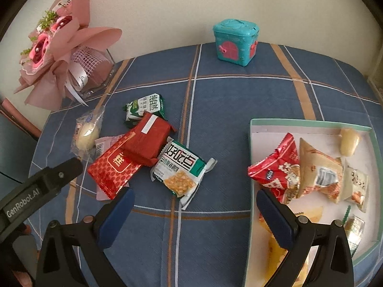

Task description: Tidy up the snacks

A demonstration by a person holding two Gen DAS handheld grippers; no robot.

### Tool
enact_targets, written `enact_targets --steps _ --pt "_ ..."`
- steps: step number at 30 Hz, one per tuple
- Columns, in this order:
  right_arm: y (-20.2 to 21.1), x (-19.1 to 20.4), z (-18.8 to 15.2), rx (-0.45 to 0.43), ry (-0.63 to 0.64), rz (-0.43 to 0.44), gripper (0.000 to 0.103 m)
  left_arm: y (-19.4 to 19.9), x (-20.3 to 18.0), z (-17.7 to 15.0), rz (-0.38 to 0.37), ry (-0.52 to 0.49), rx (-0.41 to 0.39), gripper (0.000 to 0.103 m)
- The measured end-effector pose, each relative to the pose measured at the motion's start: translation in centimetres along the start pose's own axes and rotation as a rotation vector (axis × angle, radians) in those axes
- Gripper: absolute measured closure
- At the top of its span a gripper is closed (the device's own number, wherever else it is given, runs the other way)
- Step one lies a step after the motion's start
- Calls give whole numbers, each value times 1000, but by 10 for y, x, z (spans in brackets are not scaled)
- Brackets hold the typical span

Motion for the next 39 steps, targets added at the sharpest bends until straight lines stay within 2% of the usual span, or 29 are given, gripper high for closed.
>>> enact_targets --steps 13,25,29,32,33,35,39 --pt "-34 10 11 10 13 1 0 -24 -18 22 -23 -61 -30 2" --pt "-57 2 15 23 -1 -12 1 -57 -25 24 -40 -36 12 2" --pt "-60 1 17 20 3 -11 1 -54 -28 29 -41 -34 -8 2" --pt "-61 0 18 18 3 -10 5 -49 -37 33 -63 -46 -26 2" --pt "-62 0 18 19 3 -10 7 -49 -40 32 -67 -56 -28 2" --pt "-65 1 19 23 1 -6 8 -51 -47 32 -73 -72 -24 11" --pt "-66 -2 17 25 -4 2 13 -57 -54 28 -76 -92 -7 13"
Point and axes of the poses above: each gripper's, at about its wrist camera, not at the fingertips, and y roughly against the way its jaws point, x to its left, z to its top, the point moved 10 cm from there along -y, roughly the way its jaws point, and after that the axes turned 9 degrees about z, right-handed, at the moved point
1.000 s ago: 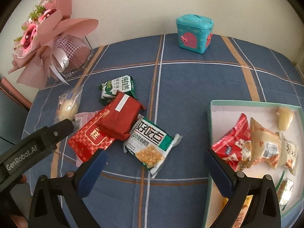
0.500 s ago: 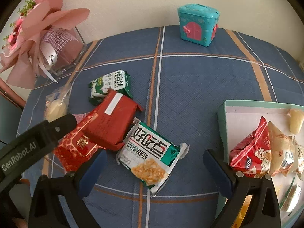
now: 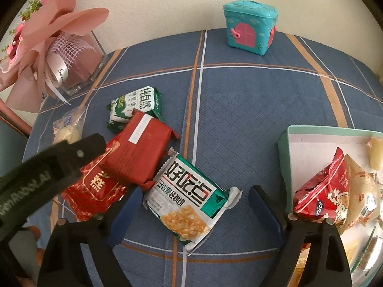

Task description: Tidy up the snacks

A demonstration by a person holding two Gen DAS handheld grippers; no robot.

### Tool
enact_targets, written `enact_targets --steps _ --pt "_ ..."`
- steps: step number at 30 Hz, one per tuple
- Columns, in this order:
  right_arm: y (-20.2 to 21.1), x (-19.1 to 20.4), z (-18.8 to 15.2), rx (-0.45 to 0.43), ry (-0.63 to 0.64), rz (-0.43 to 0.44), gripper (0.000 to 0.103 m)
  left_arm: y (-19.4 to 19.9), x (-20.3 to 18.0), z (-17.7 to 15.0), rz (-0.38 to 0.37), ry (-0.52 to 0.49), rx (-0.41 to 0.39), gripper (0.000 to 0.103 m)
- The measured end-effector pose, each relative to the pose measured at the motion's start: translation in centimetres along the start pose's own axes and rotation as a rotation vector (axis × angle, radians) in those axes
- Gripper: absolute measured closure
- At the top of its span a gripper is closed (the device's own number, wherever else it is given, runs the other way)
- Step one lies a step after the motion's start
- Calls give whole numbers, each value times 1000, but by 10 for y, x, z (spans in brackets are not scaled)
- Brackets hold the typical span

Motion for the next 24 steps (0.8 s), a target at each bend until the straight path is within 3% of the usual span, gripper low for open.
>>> enact_targets --steps 11,12,14,24 --pt "2 -2 -4 11 3 23 28 13 -11 4 -24 -21 -35 14" --pt "3 -2 -5 12 2 26 29 13 -15 4 -32 -29 -35 16" --pt "4 -4 -5 15 -3 32 31 13 -22 3 -41 -44 -31 28" --pt "7 -14 -4 27 -10 41 33 12 -45 0 -97 -74 -15 36"
Point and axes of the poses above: each gripper's, at about its wrist camera, not at the fingertips, and y roughly against the way its jaws point, x to its left, z to its top, the point moved 10 cm from there along -y, roughly the way its jaws point, and after that the axes turned 9 degrees about z, right-handed, at the moved point
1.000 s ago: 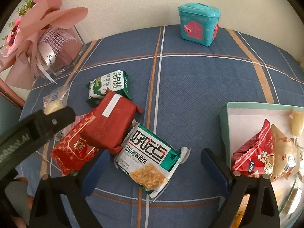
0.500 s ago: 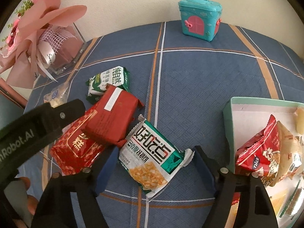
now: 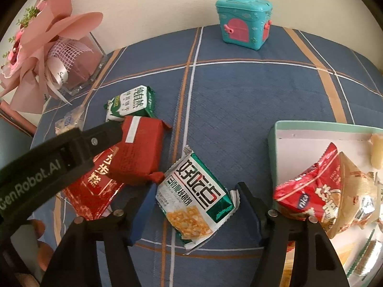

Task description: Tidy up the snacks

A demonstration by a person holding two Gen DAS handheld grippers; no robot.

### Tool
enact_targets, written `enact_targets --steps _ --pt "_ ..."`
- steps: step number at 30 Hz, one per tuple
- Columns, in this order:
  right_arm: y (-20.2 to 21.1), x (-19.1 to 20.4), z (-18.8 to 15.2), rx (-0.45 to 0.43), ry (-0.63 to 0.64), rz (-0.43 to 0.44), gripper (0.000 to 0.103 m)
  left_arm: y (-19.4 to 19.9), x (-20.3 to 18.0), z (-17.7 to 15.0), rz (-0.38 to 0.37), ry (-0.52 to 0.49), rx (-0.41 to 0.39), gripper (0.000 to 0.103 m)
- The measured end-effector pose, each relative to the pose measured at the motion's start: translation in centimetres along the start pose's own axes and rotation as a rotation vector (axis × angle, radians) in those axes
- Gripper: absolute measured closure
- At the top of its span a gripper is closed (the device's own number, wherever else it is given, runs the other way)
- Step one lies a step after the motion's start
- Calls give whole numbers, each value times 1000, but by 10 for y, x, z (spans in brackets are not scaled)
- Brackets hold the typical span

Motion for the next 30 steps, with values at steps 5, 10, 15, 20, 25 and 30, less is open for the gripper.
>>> enact_targets --steps 5,10,15,20,25,30 --pt "1 -3 0 8 9 3 33 -4 -12 -3 -23 -25 17 44" --pt "1 -2 1 14 32 5 33 -9 -28 -7 -41 -67 37 44" --pt "1 -2 0 19 49 12 33 -14 -39 -9 -36 -112 49 44" --pt "0 0 0 20 55 16 33 -19 -47 -13 -27 -141 60 44" --pt "0 0 0 19 58 14 33 -20 -47 -15 13 -165 54 55" --pt "0 1 -1 18 52 15 34 -21 -46 -15 -4 -152 54 60"
Point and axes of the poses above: each gripper's, at about its wrist camera, not at the fingertips, and y roughly against the way its jaws point, x to its left, z to its top, the point moved 10 cm from there along -y, roughly the way its jaws point, and after that the axes turned 9 degrees about z, right-handed, at the moved point
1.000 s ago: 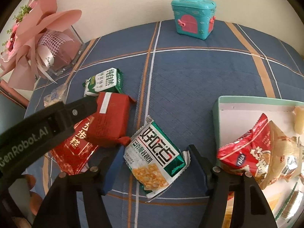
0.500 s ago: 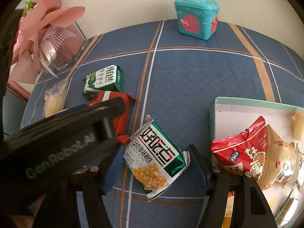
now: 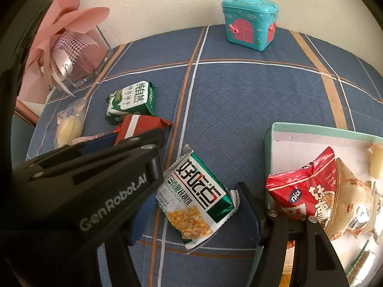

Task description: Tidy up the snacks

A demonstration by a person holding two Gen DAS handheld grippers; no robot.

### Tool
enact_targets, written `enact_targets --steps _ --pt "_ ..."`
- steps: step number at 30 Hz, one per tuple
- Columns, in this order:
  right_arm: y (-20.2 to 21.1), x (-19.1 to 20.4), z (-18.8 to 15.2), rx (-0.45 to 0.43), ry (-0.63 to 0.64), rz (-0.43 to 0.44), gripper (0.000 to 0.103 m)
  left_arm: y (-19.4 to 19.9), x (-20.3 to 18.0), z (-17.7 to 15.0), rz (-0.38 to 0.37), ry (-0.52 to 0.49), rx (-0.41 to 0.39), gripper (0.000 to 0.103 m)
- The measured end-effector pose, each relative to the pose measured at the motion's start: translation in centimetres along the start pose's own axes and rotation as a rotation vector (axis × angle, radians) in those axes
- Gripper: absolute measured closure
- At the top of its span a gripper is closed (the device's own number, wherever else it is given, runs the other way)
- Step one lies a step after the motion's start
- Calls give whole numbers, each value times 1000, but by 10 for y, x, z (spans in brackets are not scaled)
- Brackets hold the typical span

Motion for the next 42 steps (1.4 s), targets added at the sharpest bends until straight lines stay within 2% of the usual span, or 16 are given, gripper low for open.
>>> enact_targets --steps 6,20,42 --pt "2 -1 -1 -1 -8 -6 37 4 2 -1 -9 16 -4 62" --pt "24 0 2 -27 -20 -9 38 22 16 -2 -23 81 -8 62" --pt "73 3 0 -77 -19 -12 38 74 22 -10 -17 124 -50 62"
Point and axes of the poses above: each gripper's, at about its wrist camera, not at the fingertips, and y roughly against the way its jaws point, x to its left, z to its top, the point moved 10 cm from there along -y, roughly the way its jaws point, and after that the axes turned 9 degrees about z, right-handed, at the moved point
